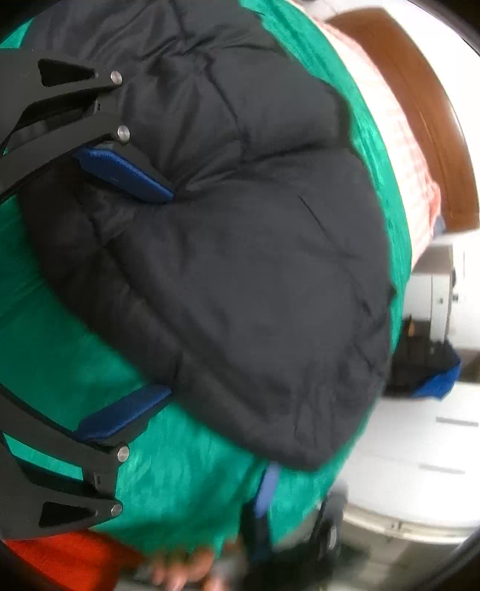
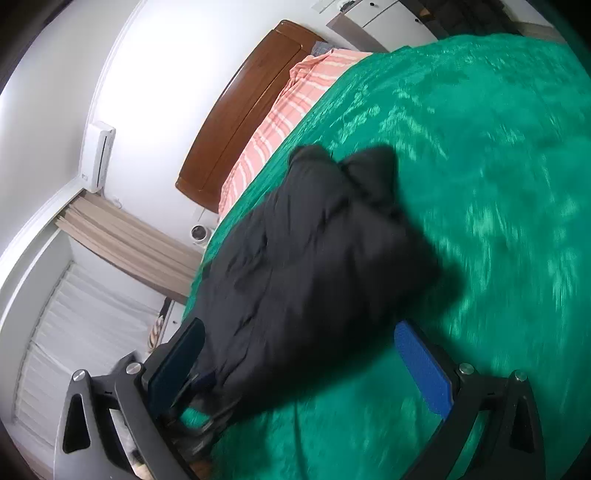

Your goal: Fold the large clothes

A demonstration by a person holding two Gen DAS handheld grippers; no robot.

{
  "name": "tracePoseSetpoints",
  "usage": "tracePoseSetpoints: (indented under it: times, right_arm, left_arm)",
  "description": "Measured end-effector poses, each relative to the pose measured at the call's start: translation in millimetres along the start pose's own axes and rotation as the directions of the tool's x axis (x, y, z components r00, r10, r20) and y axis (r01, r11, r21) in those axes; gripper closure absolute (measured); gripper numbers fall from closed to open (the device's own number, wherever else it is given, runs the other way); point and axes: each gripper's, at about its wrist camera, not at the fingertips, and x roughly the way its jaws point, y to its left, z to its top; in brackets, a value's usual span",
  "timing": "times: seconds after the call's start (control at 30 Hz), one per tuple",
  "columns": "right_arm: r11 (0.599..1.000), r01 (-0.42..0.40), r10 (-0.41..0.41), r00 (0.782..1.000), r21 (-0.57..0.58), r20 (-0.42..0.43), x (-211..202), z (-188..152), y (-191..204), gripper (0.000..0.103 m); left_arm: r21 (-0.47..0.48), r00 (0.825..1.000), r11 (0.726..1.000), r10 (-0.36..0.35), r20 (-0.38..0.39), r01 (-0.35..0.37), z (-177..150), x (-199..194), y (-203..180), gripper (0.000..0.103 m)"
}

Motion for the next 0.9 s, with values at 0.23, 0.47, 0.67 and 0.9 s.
tracePoseSetpoints:
  times: [0.23, 0.47, 0.67, 0.9]
  right_arm:
    - [0.977, -0.02, 0.023, 1.0, 0.215, -0.015, 59, 35, -29, 0.006]
    - [0.985, 0.064, -0.075, 0.995, -0.16, -0.064, 76, 62, 89, 0.071]
    - [0.646, 0.151, -0.18, 0.983, -0.748, 0.044, 93, 14, 274, 0.072]
    - [0.015, 0.062, -0.289, 0.956, -0.998, 0.055, 224, -168, 380, 0.071]
  left_arm:
    - [-0.116, 0.995, 0.992, -0.04, 0.094, 0.051, 23, -23, 38, 0.005]
    - [-0.07, 0.996, 0.994, -0.084, 0.001, 0.084, 17, 28, 25, 0.0]
    - [-0.371, 0.971, 0.898, -0.198, 0.137, 0.236, 1, -61, 112, 0.008]
    - [-0.611, 0.967, 0.791, 0.166, 0.196, -0.012, -81, -196, 246, 0.007]
